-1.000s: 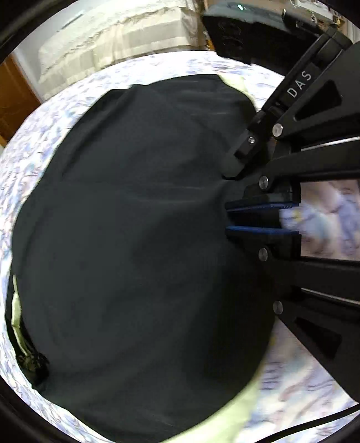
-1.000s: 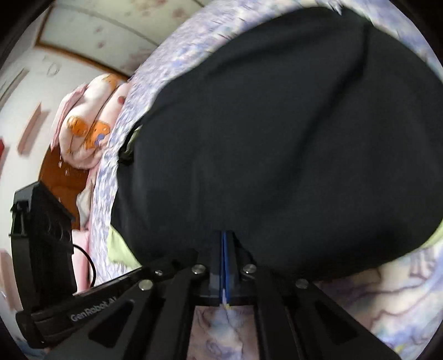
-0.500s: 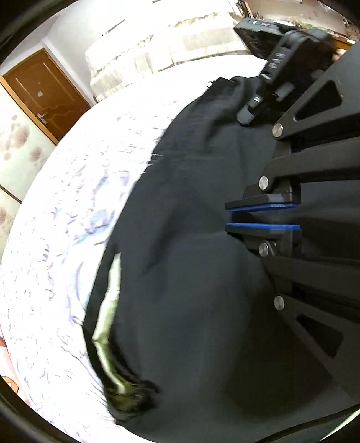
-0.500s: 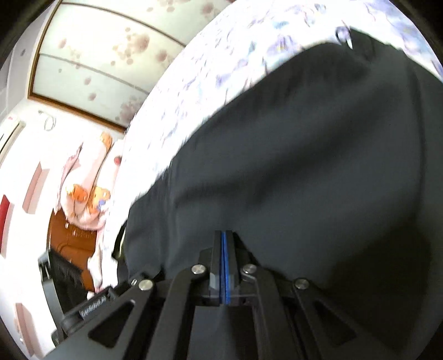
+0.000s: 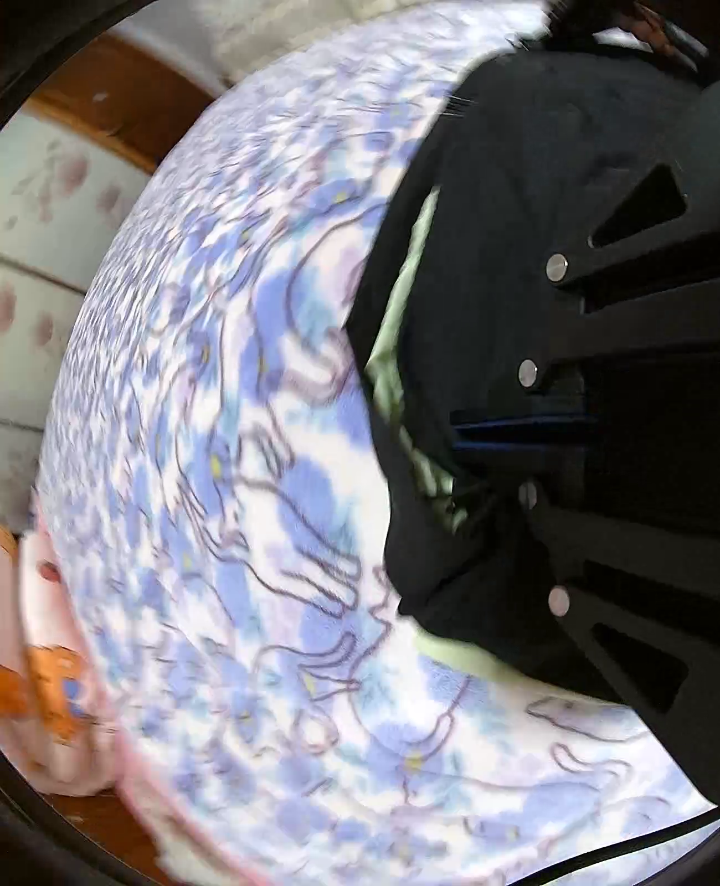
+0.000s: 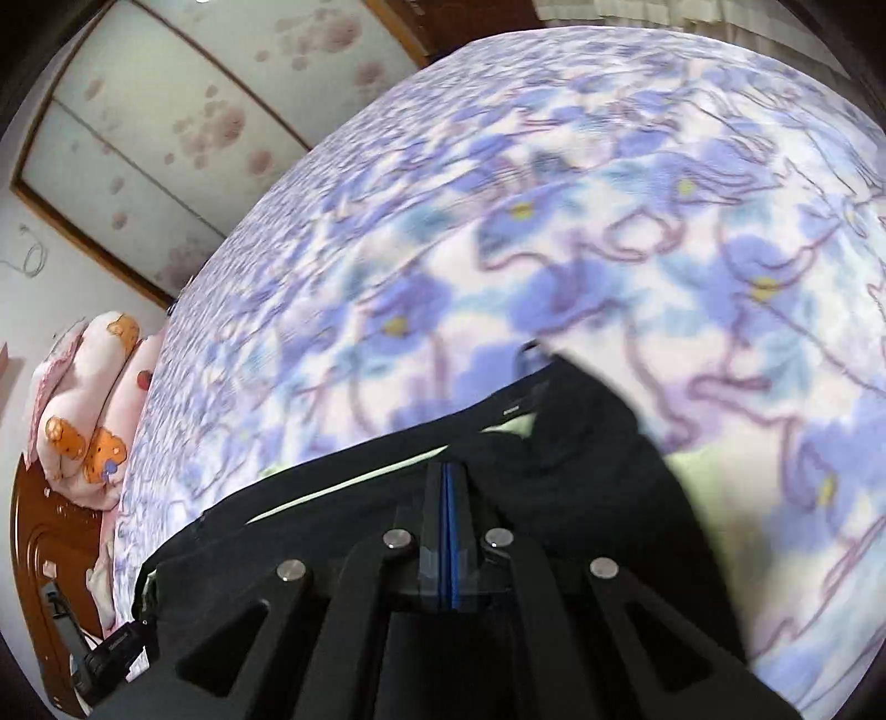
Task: Fold large clothes
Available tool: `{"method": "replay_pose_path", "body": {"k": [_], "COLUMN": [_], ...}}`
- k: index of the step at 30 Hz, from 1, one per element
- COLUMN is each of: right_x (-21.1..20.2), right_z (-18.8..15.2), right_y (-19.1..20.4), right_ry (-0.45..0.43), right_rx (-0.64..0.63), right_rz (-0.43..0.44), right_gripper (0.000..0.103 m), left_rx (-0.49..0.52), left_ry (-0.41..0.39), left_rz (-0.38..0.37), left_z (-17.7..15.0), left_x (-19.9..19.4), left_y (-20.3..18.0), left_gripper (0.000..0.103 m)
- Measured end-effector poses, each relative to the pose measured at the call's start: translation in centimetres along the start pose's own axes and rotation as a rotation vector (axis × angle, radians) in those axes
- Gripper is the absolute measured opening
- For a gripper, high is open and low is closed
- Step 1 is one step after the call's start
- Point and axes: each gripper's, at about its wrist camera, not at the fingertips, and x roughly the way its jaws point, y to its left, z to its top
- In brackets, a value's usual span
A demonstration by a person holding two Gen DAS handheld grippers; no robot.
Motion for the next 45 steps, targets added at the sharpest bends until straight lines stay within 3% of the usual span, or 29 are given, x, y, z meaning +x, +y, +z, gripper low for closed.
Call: {"method": "replay_pose_path", "body": {"k": [1, 3, 7, 10, 11, 13, 14, 17, 19, 21, 22, 25, 28, 34, 37, 39, 41, 45], "right_x": [0.0, -0.6, -1.4, -1.7, -2.0, -3.2, -3.7, -5.8, -7.3, -8.6, -9.2, -10.8, -11.2, -9.7, -8.3, -7.1, -6.3, -6.4], "right_z": [0.1, 0.2, 1.1, 1.6, 1.8, 2.3, 2.5, 3.2, 3.2, 2.9, 2.6, 1.0, -1.5, -10.4, -15.7, -18.8, -21.0, -21.3], "right_y": [-0.2, -0.4, -0.7, -1.2, -1.3, -1.1, -1.3, -3.0, -3.6, -3.7, -3.7, -3.7, -2.5, 3.6, 6.6, 7.5, 7.5, 6.2], "right_ry": [0.001, -0.012, -0.030, -0.057, -0.064, -0.121, -0.135, -0.148, -0.153, -0.154, -0.151, -0.123, -0.060, 0.133, 0.222, 0.281, 0.325, 0.306], "right_rx": [-0.007, -0.065, -0.116, -0.088, -0.098, -0.127, -0.117, -0.005, 0.038, 0.051, 0.058, 0.084, 0.069, -0.071, -0.171, -0.175, -0.148, -0.121], "right_rz": [0.000, -0.026, -0.061, -0.082, -0.108, -0.240, -0.252, -0.173, -0.145, -0.140, -0.136, -0.086, -0.031, 0.150, 0.194, 0.204, 0.210, 0.195], "right_gripper": [0.000, 0.000, 0.000, 0.000, 0.000, 0.000, 0.000, 0.000, 0.000, 0.000, 0.000, 0.000, 0.000, 0.000, 0.000, 0.000, 0.000, 0.000], "left_rx": [-0.046, -0.064, 0.017, 0.000, -0.013, -0.055, -0.064, -0.076, -0.076, -0.049, -0.030, 0.032, 0.089, 0.155, 0.180, 0.174, 0.198, 0.238], "left_ry": [0.011, 0.000, -0.070, -0.105, -0.110, -0.108, -0.105, -0.123, -0.119, -0.121, -0.125, -0.117, -0.059, 0.081, 0.166, 0.227, 0.267, 0.242], "left_rz": [-0.046, -0.065, -0.007, 0.037, 0.038, 0.029, 0.022, 0.013, 0.019, 0.014, 0.005, -0.022, -0.105, -0.244, -0.267, -0.268, -0.210, -0.156], "left_z": [0.4, 0.4, 1.4, 3.6, 4.2, 4.7, 4.7, 4.2, 3.9, 3.1, 2.5, 0.1, -3.5, -10.6, -14.3, -16.1, -17.8, -19.3], "left_x": [0.2, 0.6, 0.0, -0.1, -0.3, -1.0, -1.4, -3.2, -4.6, -6.1, -7.0, -9.1, -10.4, -11.2, -10.8, -10.0, -9.2, -9.5], "left_y": [1.0, 0.4, -0.1, 0.7, 1.2, 2.4, 2.7, 3.3, 3.1, 2.8, 2.5, 1.5, -0.3, -4.4, -6.2, -6.7, -7.0, -7.6], "left_gripper": [0.003, 0.003, 0.003, 0.003, 0.003, 0.003, 0.003, 0.004, 0.011, 0.028, 0.031, 0.033, 0.033, 0.032, 0.013, 0.011, 0.010, 0.010]}}
